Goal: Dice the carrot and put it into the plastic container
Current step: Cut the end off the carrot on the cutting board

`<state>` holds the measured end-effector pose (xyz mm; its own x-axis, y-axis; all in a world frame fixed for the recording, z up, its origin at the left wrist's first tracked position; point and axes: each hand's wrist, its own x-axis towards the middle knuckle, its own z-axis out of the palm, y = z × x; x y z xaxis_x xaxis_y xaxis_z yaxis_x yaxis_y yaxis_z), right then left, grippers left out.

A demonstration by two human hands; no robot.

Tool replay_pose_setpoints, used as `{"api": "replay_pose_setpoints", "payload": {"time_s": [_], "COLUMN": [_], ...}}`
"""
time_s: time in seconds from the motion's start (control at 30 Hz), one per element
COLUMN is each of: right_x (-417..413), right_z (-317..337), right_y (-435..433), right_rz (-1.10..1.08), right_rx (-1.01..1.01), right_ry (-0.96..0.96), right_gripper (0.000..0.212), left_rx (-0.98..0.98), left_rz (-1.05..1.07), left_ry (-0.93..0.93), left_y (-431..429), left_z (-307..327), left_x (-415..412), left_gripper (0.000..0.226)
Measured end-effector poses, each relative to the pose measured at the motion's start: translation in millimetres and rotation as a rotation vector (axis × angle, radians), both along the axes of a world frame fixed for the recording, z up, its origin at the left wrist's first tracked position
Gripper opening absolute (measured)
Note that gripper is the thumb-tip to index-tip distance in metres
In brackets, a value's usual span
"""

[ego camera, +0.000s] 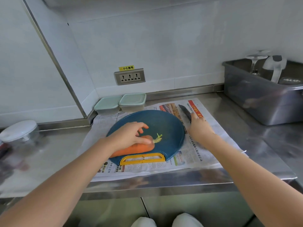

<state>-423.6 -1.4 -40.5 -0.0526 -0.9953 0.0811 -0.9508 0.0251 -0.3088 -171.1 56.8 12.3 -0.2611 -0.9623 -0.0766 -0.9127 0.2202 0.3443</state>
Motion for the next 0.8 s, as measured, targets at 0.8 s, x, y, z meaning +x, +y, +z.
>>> {"api": "replay_pose_setpoints", "payload": {"time_s": [0.8], "right_x": [51], "right_z": [40], "right_y": [65], "right_rz": [0.543], "right_rx": [0.058], "right_ry": [-0.249], "right_gripper": [0.063], "left_rx": [-0.315], "left_rz": [0.075], "left_ry": [0.202], "left_y": [-19], "left_z": [-46], "left_x": [15], "left_gripper": [0.045]}}
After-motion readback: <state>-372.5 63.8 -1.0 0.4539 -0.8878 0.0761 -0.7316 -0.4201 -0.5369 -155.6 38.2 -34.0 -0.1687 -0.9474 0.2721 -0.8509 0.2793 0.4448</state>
